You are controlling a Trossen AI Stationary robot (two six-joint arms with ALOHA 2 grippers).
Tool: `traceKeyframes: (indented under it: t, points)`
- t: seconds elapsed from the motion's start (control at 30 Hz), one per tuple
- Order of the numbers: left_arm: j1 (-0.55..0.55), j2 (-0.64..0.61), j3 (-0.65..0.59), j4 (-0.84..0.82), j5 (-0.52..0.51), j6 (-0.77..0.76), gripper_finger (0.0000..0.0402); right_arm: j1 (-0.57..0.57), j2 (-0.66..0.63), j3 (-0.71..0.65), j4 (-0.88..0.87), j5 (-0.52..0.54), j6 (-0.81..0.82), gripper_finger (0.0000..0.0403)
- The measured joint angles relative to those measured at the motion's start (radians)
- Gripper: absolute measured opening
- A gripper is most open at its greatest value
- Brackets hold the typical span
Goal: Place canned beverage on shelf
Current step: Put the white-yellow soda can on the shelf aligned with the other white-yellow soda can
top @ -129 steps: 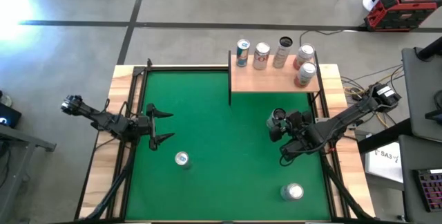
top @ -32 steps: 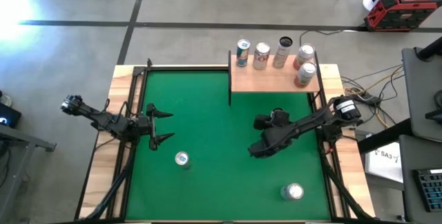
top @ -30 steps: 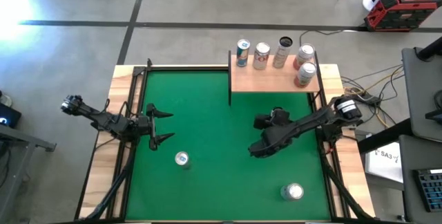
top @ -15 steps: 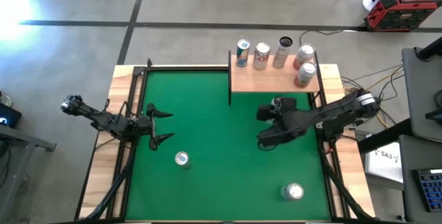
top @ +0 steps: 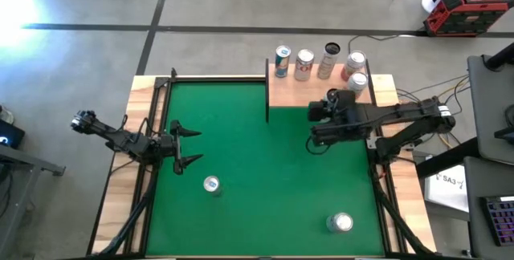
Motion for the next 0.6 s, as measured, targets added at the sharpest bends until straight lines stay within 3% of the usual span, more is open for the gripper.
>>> traceKeyframes:
  t: [0.3, 0.6]
  points:
    - [0.000, 0.000, 0.000, 0.000, 0.000, 0.000, 0.0361, -0.082, 0.030, -0.001, 0.002, 0.058, -0.054, 0.0266]
    - [0.000, 0.000, 0.000, 0.000, 0.000, 0.000, 0.0361, -0.166, 0.081, -0.001, 0.011, 0.098, -0.003, 0.0267]
